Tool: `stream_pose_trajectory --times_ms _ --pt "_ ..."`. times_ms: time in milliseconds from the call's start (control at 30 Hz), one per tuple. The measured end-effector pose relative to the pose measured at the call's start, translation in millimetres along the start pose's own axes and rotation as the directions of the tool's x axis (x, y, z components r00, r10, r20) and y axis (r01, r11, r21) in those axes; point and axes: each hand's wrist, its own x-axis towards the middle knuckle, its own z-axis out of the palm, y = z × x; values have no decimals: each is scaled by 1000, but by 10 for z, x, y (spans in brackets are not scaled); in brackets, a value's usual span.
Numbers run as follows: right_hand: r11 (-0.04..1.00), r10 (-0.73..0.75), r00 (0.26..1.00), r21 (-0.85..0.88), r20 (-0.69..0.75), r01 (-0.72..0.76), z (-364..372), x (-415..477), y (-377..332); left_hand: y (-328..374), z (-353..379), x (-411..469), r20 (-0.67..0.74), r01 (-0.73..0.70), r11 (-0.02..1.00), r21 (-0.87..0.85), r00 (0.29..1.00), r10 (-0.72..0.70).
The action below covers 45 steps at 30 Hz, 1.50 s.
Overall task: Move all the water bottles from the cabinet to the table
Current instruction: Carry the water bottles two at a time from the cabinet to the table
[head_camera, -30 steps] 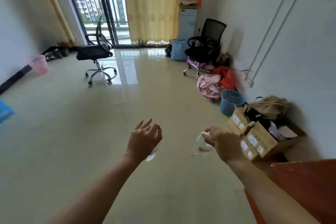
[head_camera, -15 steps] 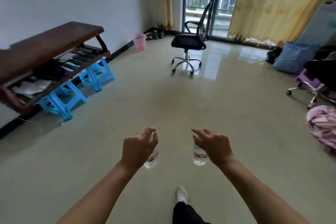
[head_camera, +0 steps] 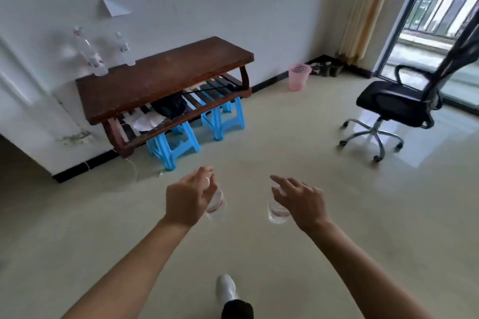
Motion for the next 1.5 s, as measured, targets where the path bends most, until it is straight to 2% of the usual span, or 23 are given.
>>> stream_pose_trajectory --times_ms 233,333,433,567,700,767,967,1200,1300,1500 --pt "999 -37 979 -24 198 43 1195 1780 -97 -1422 1059 867 113 110 994 10 987 -110" --pt "1000 29 967 -8 254 -28 1456 2644 -205 -1992 1292 1470 96 126 991 47 987 -130" --pt "998 27 962 51 273 -42 1716 3502 -321 -2543 1521 2056 56 176 984 32 982 -178" --pt "992 -86 973 109 215 64 2224 4616 -411 -3185 1944 2792 20 225 972 72 974 -227" --pt "973 -227 935 109 271 204 2906 5620 -456 -3775 2461 3416 -9 330 937 114 943 -331" --pt "957 -272 928 171 255 234 3310 6248 -443 -4144 2760 3804 -13 389 909 153 920 -391" --pt "930 -361 882 184 301 318 4022 7943 -782 -5106 3230 4843 -43 435 874 215 899 -437" --pt "884 -413 873 345 258 316 4700 9157 -1288 -6143 3707 5508 -37 517 828 215 852 -523" --pt "889 -404 882 332 242 316 5012 9468 -1520 -6612 3967 5721 3 498 844 200 861 -508" --pt "924 -359 876 252 322 287 5478 10193 -1999 -7536 4324 6302 25 503 858 101 861 -508"
